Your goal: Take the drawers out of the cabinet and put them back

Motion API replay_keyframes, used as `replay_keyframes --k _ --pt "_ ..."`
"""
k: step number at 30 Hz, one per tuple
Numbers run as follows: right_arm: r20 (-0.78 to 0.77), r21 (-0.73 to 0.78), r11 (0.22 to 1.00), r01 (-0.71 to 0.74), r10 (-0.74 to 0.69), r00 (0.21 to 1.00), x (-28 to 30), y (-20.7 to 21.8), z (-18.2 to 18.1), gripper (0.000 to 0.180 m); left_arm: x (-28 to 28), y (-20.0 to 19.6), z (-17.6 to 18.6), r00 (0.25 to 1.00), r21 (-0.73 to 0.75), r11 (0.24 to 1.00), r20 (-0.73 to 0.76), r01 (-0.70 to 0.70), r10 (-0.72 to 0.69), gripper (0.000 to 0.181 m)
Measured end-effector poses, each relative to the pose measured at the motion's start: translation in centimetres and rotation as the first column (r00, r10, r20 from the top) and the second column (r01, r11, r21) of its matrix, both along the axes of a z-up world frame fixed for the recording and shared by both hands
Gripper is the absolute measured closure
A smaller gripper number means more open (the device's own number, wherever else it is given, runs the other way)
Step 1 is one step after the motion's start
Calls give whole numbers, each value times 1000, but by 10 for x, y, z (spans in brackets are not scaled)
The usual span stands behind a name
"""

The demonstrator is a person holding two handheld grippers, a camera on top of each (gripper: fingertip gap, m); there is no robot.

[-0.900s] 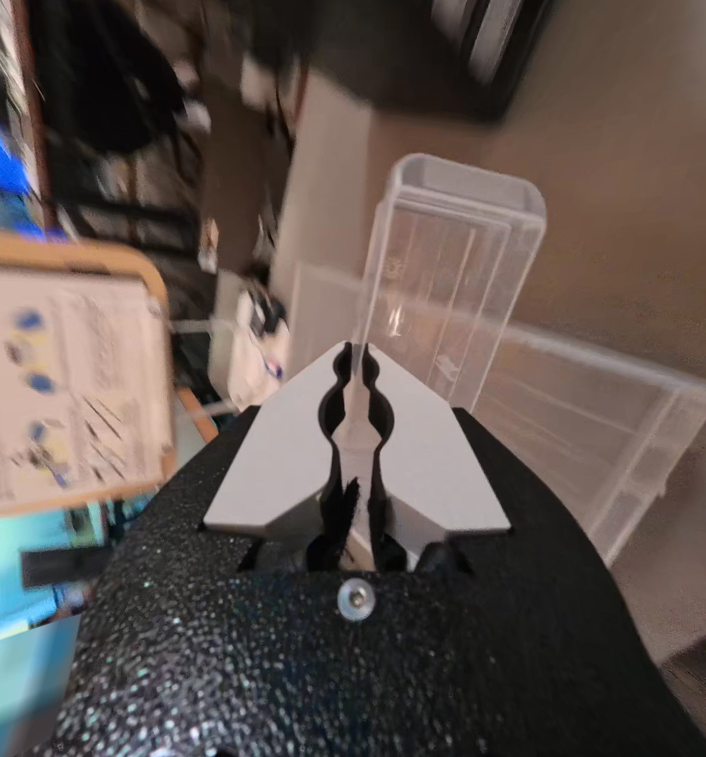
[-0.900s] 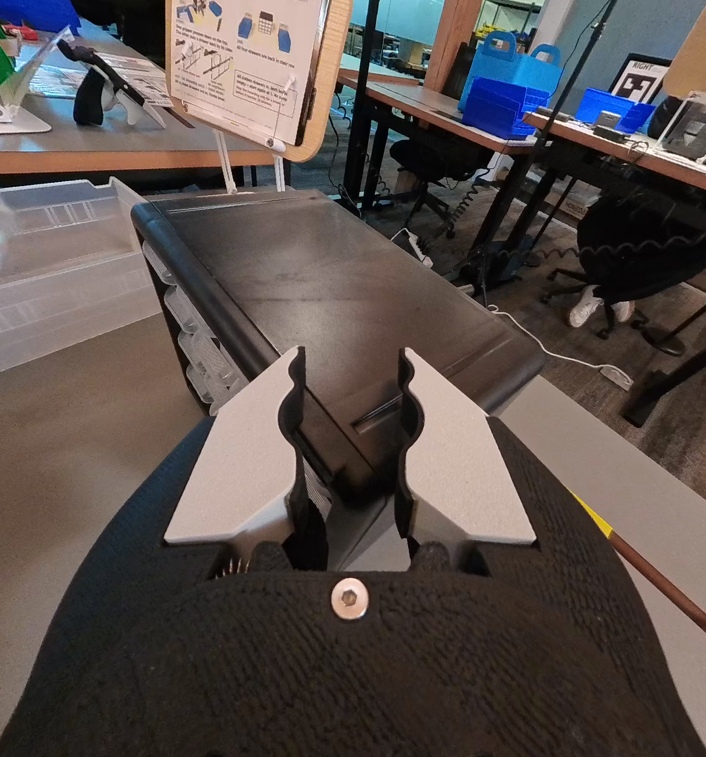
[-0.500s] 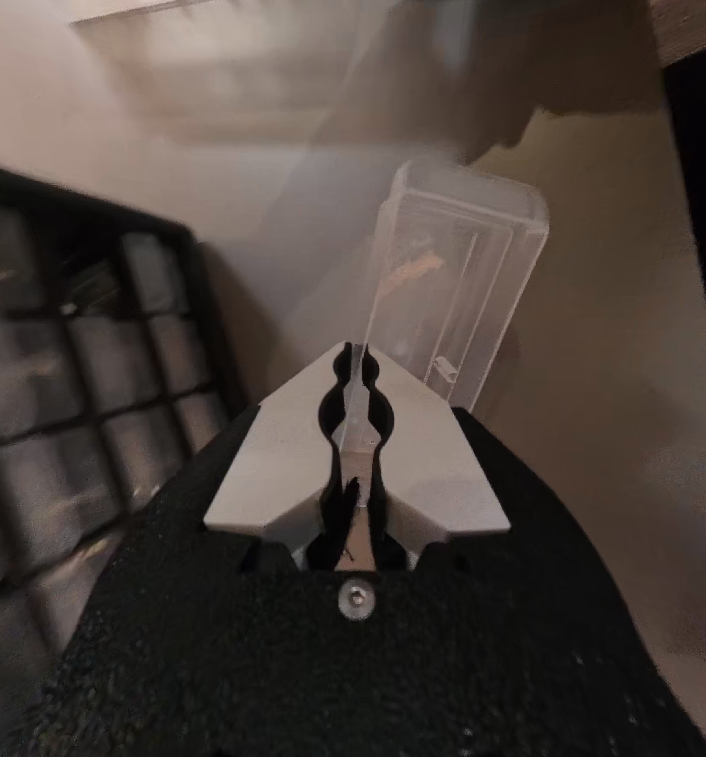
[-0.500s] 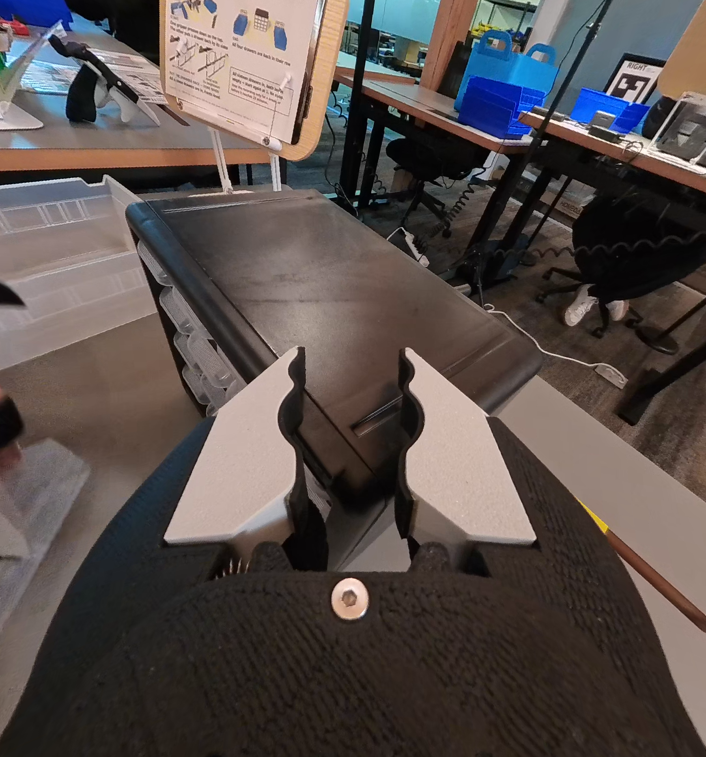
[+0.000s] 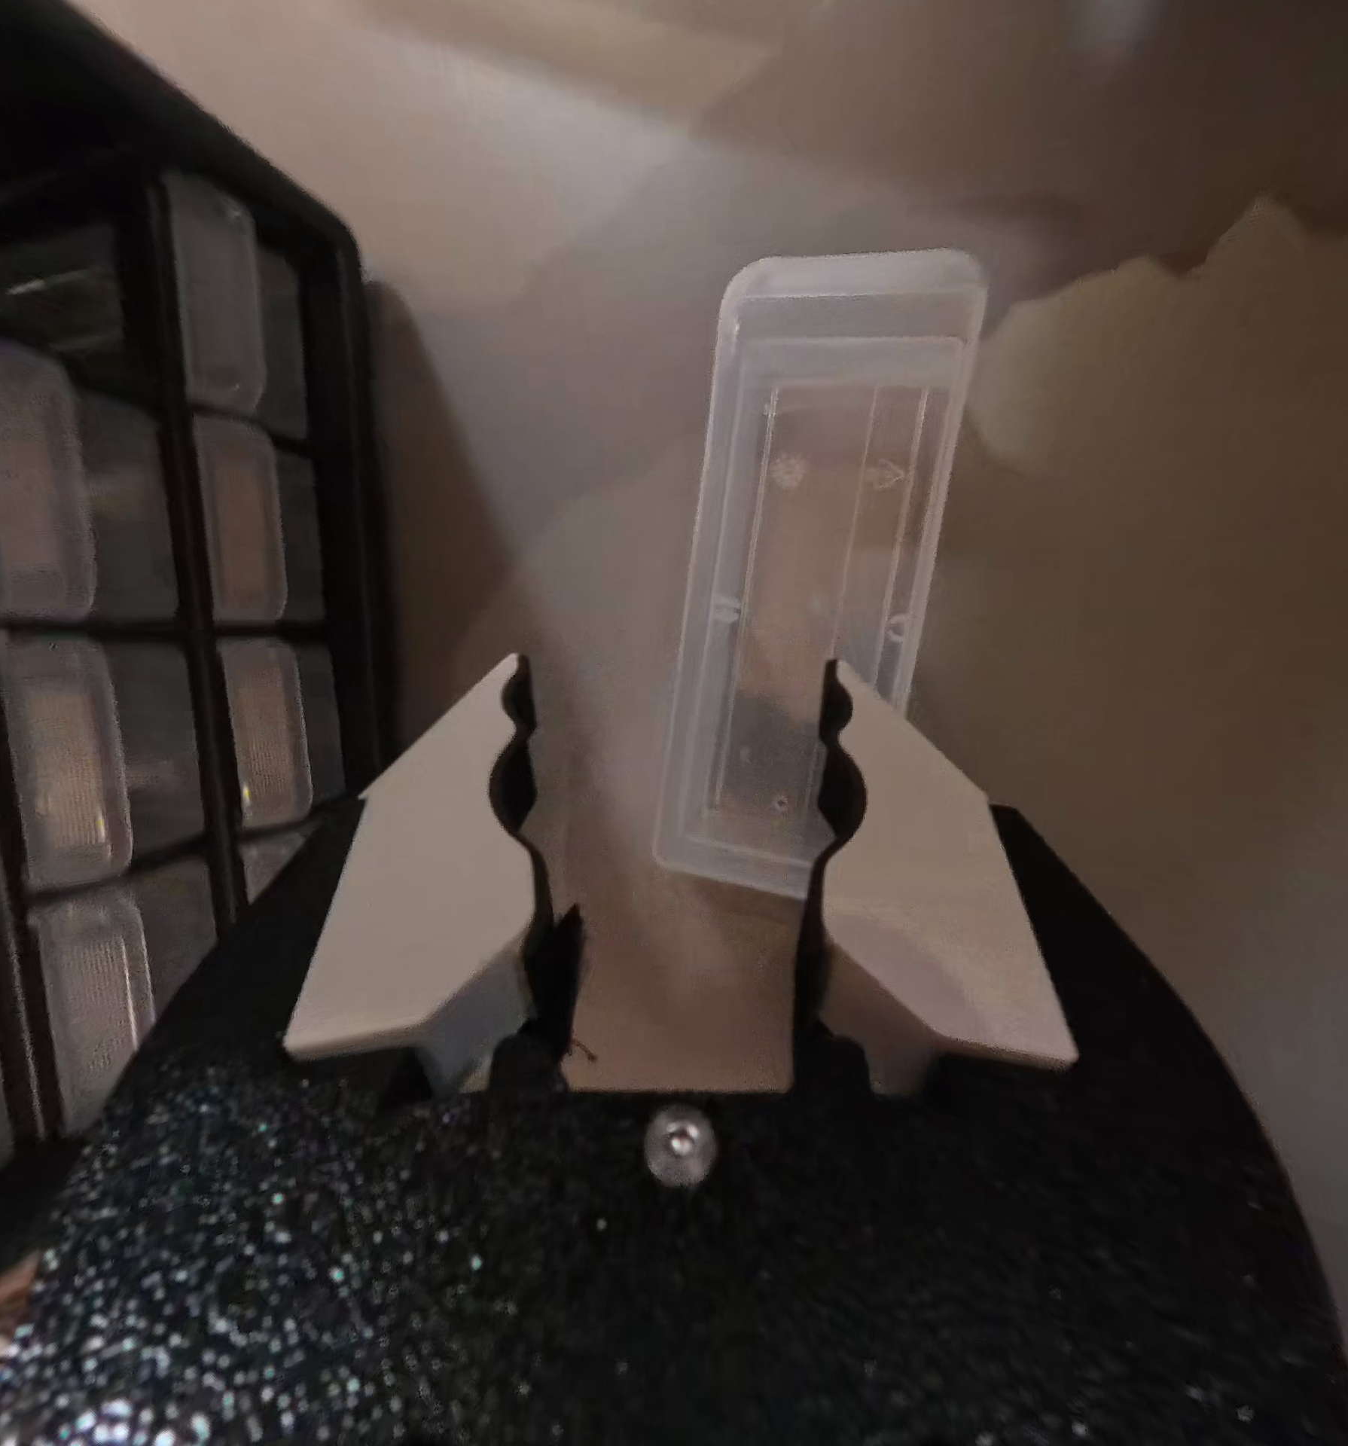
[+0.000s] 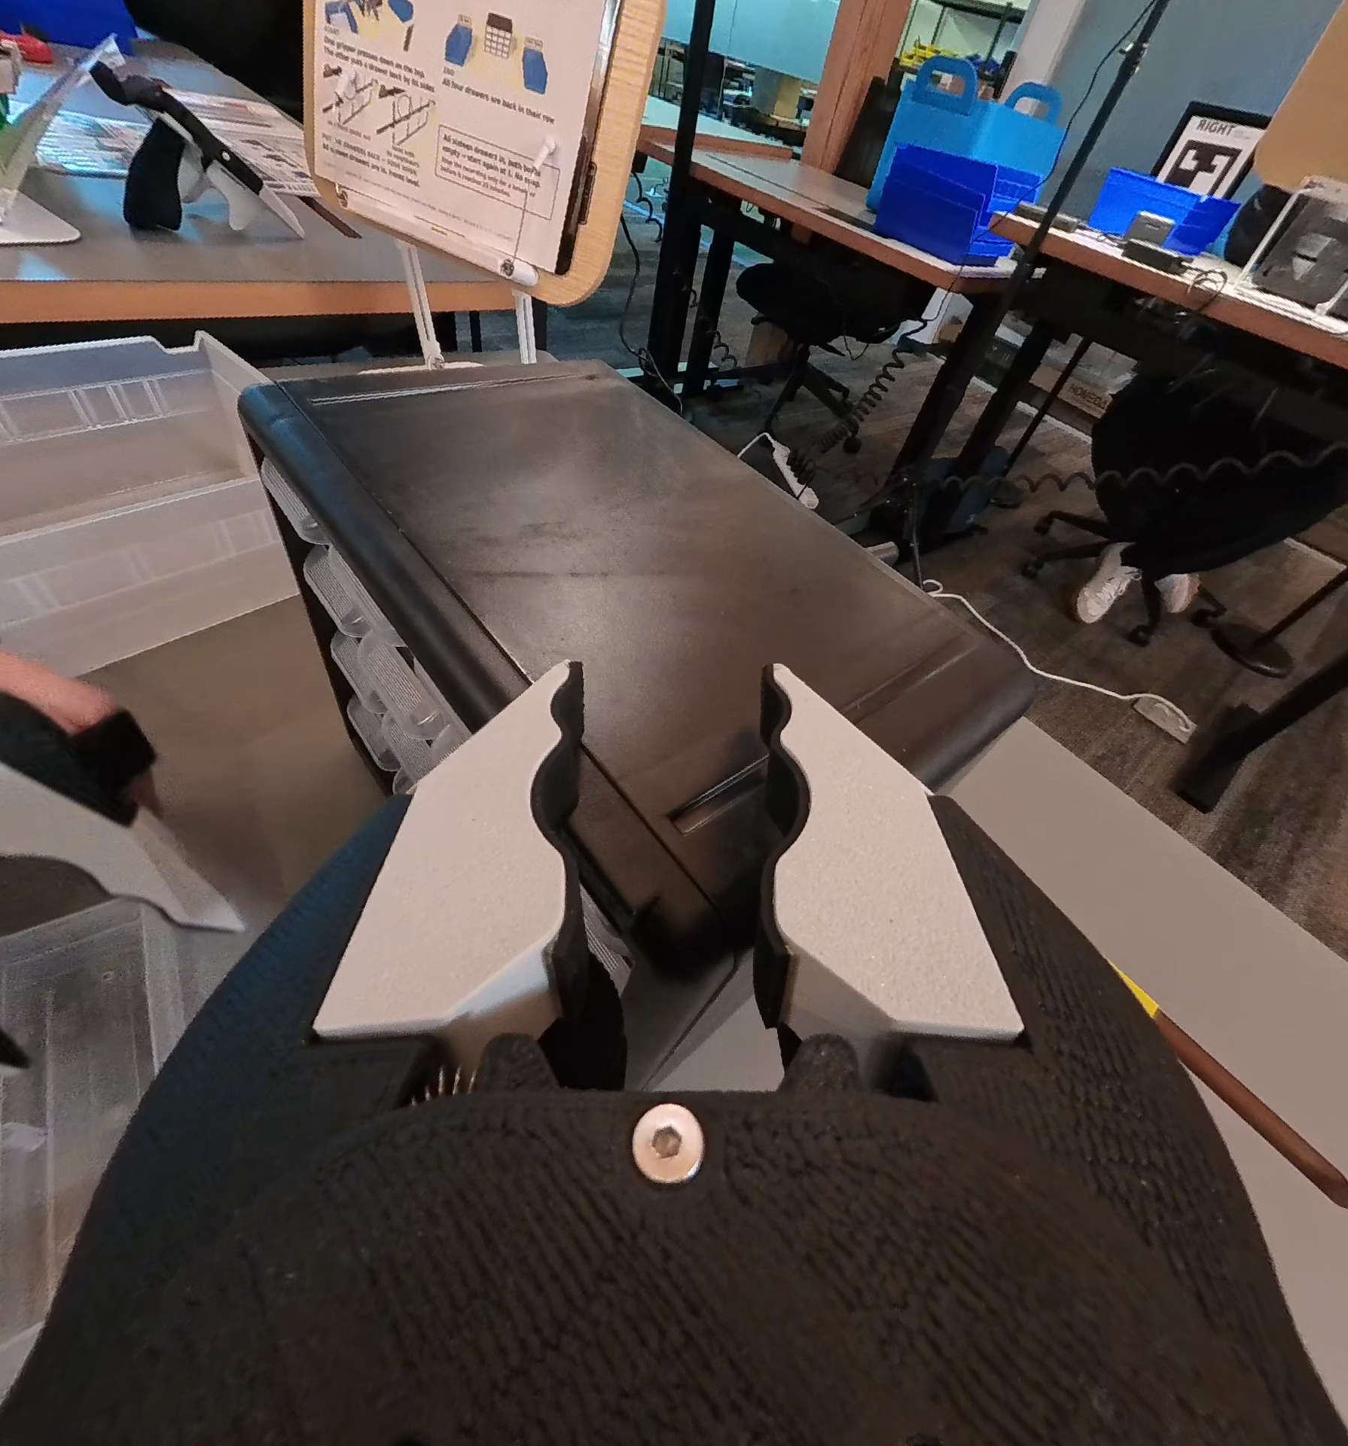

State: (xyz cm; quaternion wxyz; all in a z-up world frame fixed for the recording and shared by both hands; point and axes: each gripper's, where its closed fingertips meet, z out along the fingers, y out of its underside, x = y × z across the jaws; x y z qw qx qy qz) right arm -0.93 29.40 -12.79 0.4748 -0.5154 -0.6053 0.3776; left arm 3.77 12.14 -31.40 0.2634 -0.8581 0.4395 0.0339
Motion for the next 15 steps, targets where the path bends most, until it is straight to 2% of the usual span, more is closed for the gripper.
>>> replay_keyframes --k 1,4,8,11,15 --pt "1 1 1000 0 0 1000 0 0 0 135 -2 -5 6 999 5 1000 44 -18 18 105" --pt "1 2 1000 0 0 1000 0 0 0 135 -2 -26 10 994 -2 1000 107 -22 22 96" --pt "2 2 1000 1 -1 1000 0 0 0 135 -13 -36 -14 999 -18 1000 -44 -9 8 95" --pt "3 3 1000 3 -3 1000 0 0 0 135 -23 -32 -27 995 -37 998 -93 -48 45 96" --pt "2 3 1000 2 -2 1000 0 0 0 135 -42 -13 -19 986 49 993 -125 -107 112 104"
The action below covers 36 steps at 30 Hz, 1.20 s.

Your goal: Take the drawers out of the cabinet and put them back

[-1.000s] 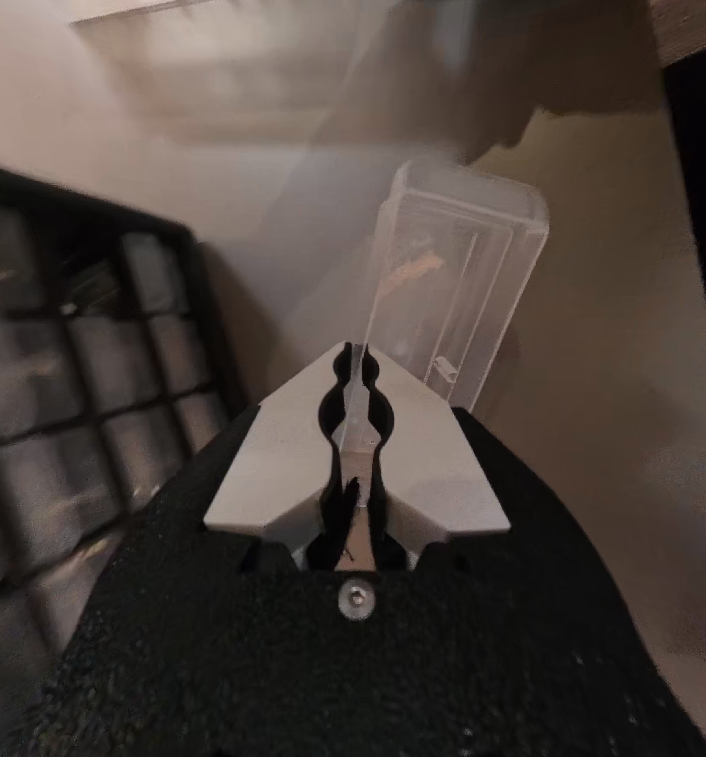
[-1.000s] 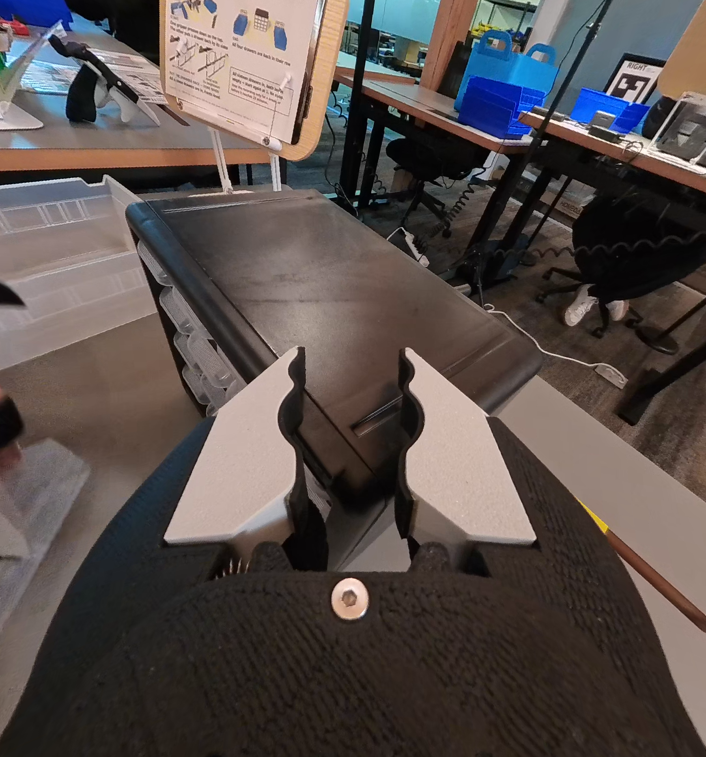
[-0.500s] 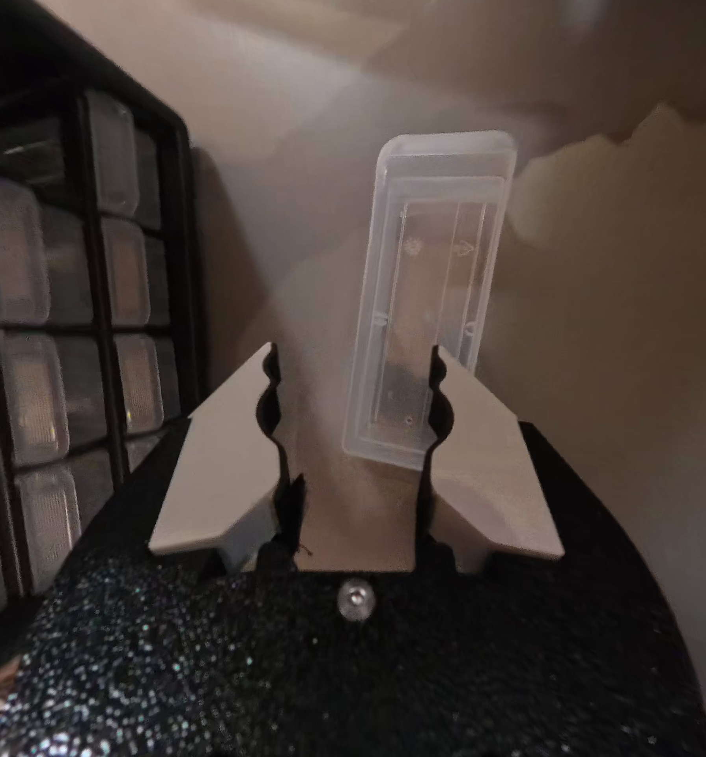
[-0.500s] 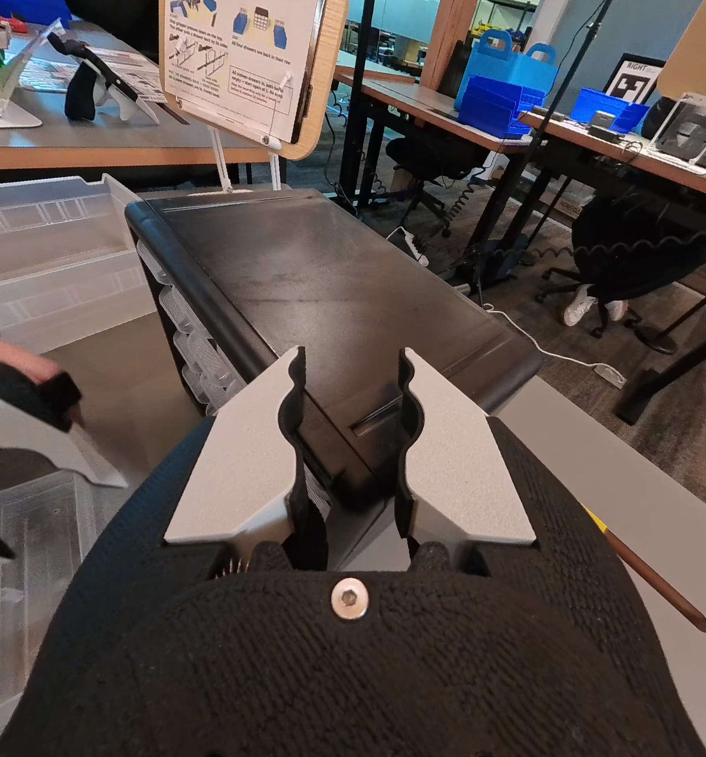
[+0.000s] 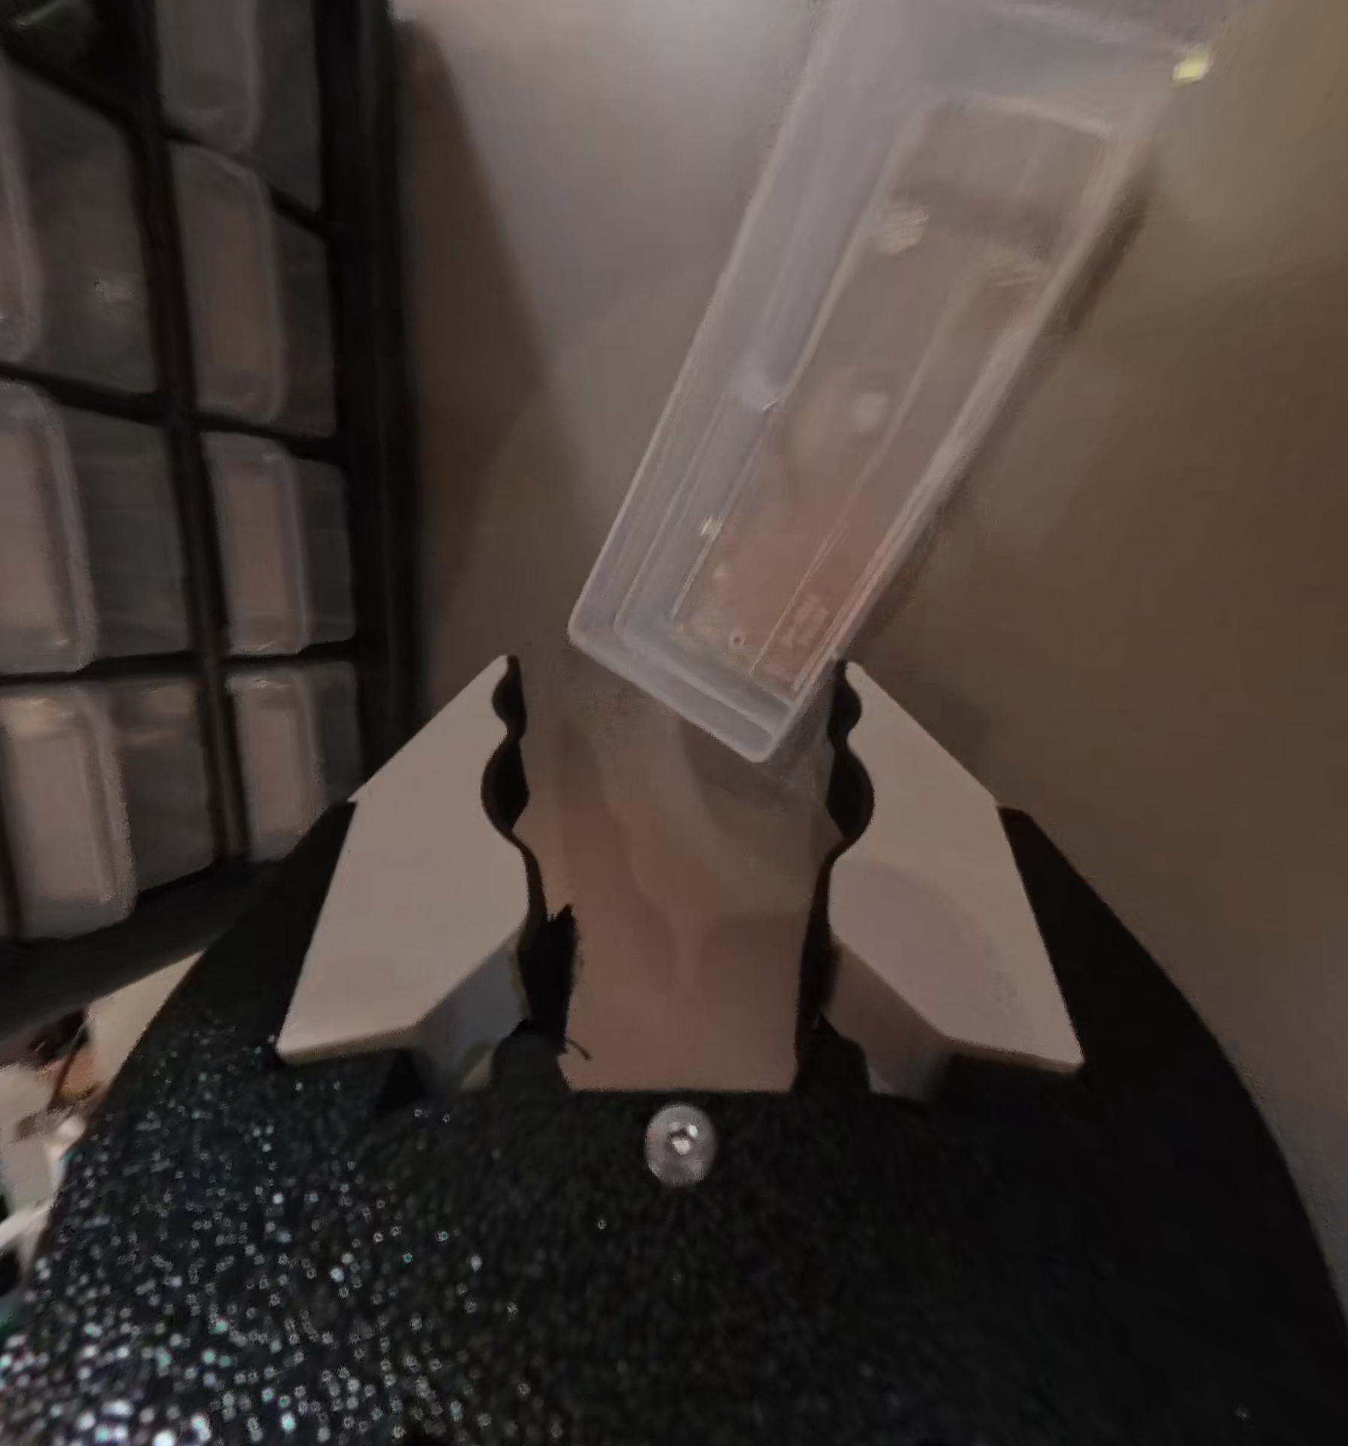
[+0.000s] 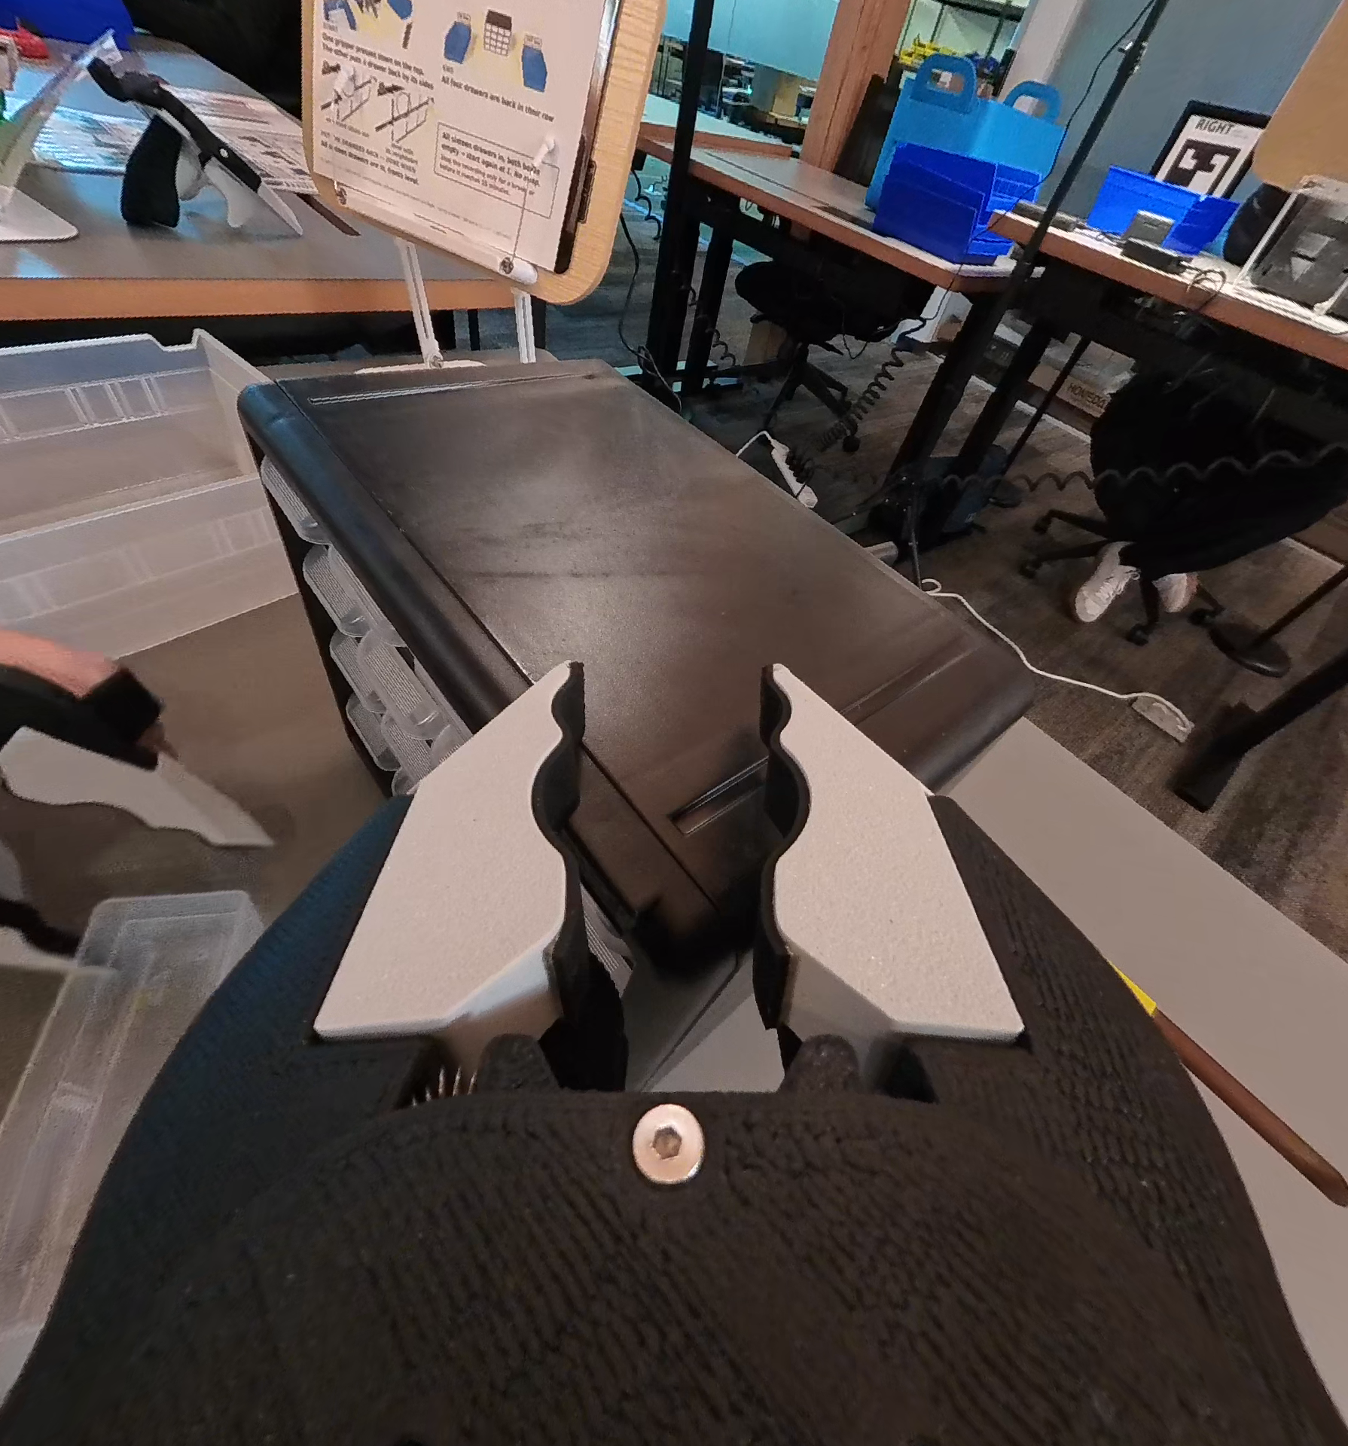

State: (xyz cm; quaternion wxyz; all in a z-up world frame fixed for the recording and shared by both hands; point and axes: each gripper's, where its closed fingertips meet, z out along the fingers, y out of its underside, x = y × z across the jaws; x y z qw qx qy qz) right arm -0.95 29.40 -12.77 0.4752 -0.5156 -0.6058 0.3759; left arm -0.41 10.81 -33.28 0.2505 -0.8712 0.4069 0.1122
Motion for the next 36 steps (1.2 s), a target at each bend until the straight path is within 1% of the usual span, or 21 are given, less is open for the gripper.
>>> replay_keyframes --k 3,5,6,7,8,9,11,12,13,15,17,19,21,23,25,26,29,32,36 --pt "-1 -3 1000 -2 2 1000 0 0 0 135 -32 6 8 985 43 994 -138 -100 106 107" --pt "-2 -4 1000 -3 3 1000 0 0 0 135 -43 3 18 961 73 989 -235 -130 144 111" --pt "-2 -5 1000 -3 3 1000 0 0 0 135 -36 1 23 967 85 989 -216 -118 134 111" --pt "-2 -5 1000 -3 3 1000 0 0 0 135 -19 0 27 984 92 991 -138 -98 110 107" --pt "-2 -5 1000 -3 3 1000 0 0 0 135 3 -2 33 997 100 992 -22 -74 76 103" --pt "-2 -5 1000 -3 3 1000 0 0 0 135 26 -3 41 994 114 992 103 -49 37 97" --pt "-2 -4 1000 -2 2 1000 0 0 0 135 67 -5 57 949 158 987 313 -27 -24 85" --pt "-2 -4 1000 -2 2 1000 0 0 0 135 83 0 64 925 198 979 379 -46 -34 80" --pt "-2 -4 1000 -2 2 1000 0 0 0 135 92 9 69 915 260 962 402 -81 -32 74" --pt "-3 -5 1000 -3 3 1000 0 0 0 135 103 22 65 937 350 928 350 -125 -6 63" --pt "-2 -6 1000 -2 2 1000 0 0 0 135 112 30 52 955 389 911 295 -138 19 61" --pt "-2 -5 1000 -1 1 1000 0 0 0 135 122 32 36 964 374 919 266 -124 22 62" --pt "-1 -2 1000 0 0 1000 0 0 0 135 122 34 24 977 382 916 206 -124 47 71" --pt "0 -2 1000 0 0 1000 0 0 0 135 116 33 15 992 408 907 101 -106 70 89" --pt "0 -2 1000 -1 1 1000 0 0 0 136 113 28 10 998 425 903 18 -64 63 106" --pt "0 -3 1000 -2 2 1000 0 0 0 136 112 25 9 999 430 902 -3 -45 51 114" --pt "0 -5 1000 -3 3 1000 0 0 0 136 100 15 7 997 427 903 -34 -49 70 125" --pt "1 -4 1000 -2 2 1000 1 -1 0 136 79 5 6 989 417 907 -99 -61 112 134" --pt "3 -1 1000 0 0 1000 1 -1 0 136 66 -6 1 980 387 921 -168 -36 109 161"
